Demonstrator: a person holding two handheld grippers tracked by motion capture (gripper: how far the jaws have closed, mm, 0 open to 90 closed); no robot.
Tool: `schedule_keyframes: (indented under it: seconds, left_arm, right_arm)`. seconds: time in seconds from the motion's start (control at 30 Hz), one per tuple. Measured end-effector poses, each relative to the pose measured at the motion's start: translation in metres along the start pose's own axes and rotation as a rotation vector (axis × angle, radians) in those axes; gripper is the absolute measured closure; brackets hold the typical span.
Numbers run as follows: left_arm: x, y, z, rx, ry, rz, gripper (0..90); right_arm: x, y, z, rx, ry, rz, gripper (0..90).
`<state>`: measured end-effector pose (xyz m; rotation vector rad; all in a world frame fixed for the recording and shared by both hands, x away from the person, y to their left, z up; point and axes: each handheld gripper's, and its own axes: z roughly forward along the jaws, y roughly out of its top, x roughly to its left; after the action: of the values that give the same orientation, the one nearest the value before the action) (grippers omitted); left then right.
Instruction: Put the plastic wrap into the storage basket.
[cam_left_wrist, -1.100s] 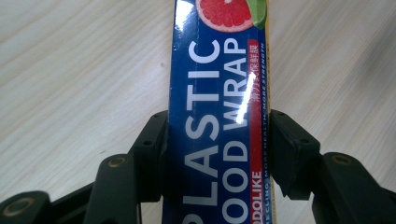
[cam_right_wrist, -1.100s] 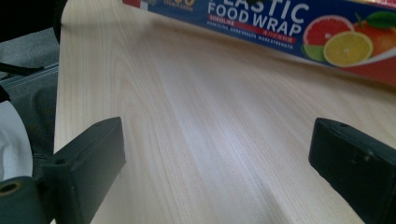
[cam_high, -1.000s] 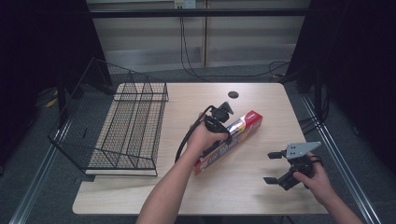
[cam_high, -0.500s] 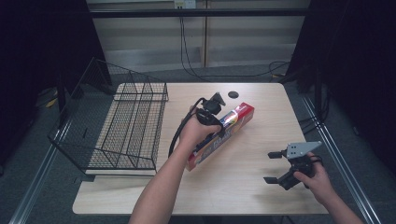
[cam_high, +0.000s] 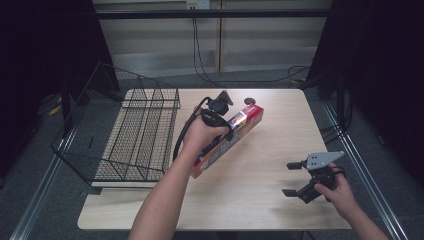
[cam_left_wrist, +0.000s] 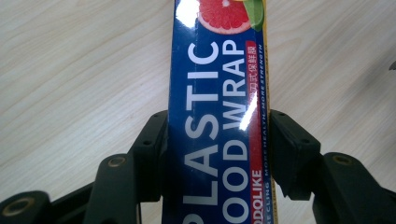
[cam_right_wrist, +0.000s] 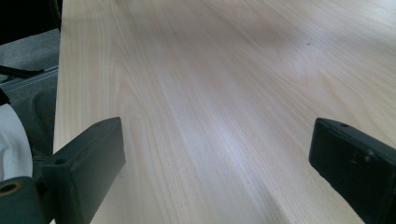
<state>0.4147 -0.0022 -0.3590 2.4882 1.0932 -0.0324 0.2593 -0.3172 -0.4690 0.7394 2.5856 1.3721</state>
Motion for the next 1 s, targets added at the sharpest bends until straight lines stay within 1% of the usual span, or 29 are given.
schedule_keyframes:
  seconds: [0.03,0.13,0.17,0.2,0.27,0.33,0.37,0.4,0.47,0.5,0.6,0.63,0.7,0.77,0.8,0.83,0.87,1.0]
  left_arm:
    - [0.001,0.000,-0.002,-0.008,0.003,-0.002,45.5]
    - [0.003,-0.002,-0.007,-0.005,0.006,-0.020,45.5]
    - [0.004,-0.002,-0.009,-0.005,0.006,-0.013,45.5]
    - [0.005,-0.002,-0.011,-0.003,0.012,-0.021,45.5]
    - [0.006,-0.003,-0.016,-0.004,0.025,-0.014,45.5]
    - [0.008,-0.003,-0.021,0.005,0.025,-0.021,45.5]
    - [0.008,-0.004,-0.023,-0.006,0.028,-0.026,45.5]
    - [0.009,-0.004,-0.024,-0.003,0.030,-0.029,45.5]
    - [0.010,-0.004,-0.029,0.002,0.036,-0.021,45.5]
    - [0.011,-0.004,-0.031,0.000,0.037,-0.031,45.5]
    - [0.013,-0.005,-0.037,-0.011,0.047,-0.036,45.5]
    - [0.014,-0.005,-0.039,-0.007,0.049,-0.033,45.5]
    - [0.014,-0.005,-0.044,-0.010,0.057,-0.043,45.5]
    - [0.015,-0.005,-0.047,-0.014,0.061,-0.043,45.5]
    - [0.016,-0.005,-0.051,0.000,0.065,-0.038,45.5]
    - [0.016,-0.005,-0.051,-0.012,0.068,-0.044,45.5]
    - [0.017,-0.005,-0.053,-0.015,0.069,-0.054,45.5]
    - [0.018,-0.006,-0.060,-0.021,0.078,-0.062,45.5]
  right_arm:
    - [0.000,0.000,0.000,-0.001,0.006,0.001,3.2]
    - [0.000,0.000,0.000,-0.002,0.005,-0.001,3.2]
    - [0.000,0.000,0.000,0.001,0.005,0.001,3.2]
    - [0.000,0.000,0.000,0.000,0.000,0.001,3.2]
    - [0.000,0.000,0.000,-0.003,0.001,0.002,3.2]
    - [-0.001,0.000,0.000,-0.008,0.000,-0.003,3.2]
    - [-0.001,0.000,0.000,-0.008,-0.001,-0.003,3.2]
    - [-0.001,0.000,0.000,-0.009,-0.002,-0.003,3.2]
    - [-0.001,0.000,0.000,-0.009,0.001,0.000,3.2]
    - [-0.001,0.000,0.000,-0.009,0.001,0.000,3.2]
    - [-0.001,0.000,0.000,-0.012,-0.001,0.003,3.2]
    - [-0.001,0.000,0.000,-0.013,0.001,0.002,3.2]
    - [-0.001,0.000,0.000,-0.012,0.004,0.003,3.2]
    - [-0.001,0.000,0.000,-0.013,0.002,0.002,3.2]
    - [-0.001,0.000,0.000,-0.011,-0.004,0.000,3.2]
    - [0.000,0.000,0.000,-0.008,0.001,0.004,3.2]
    - [-0.001,0.000,0.000,-0.010,-0.004,0.001,3.2]
    - [0.000,0.000,0.000,-0.008,-0.001,-0.002,3.2]
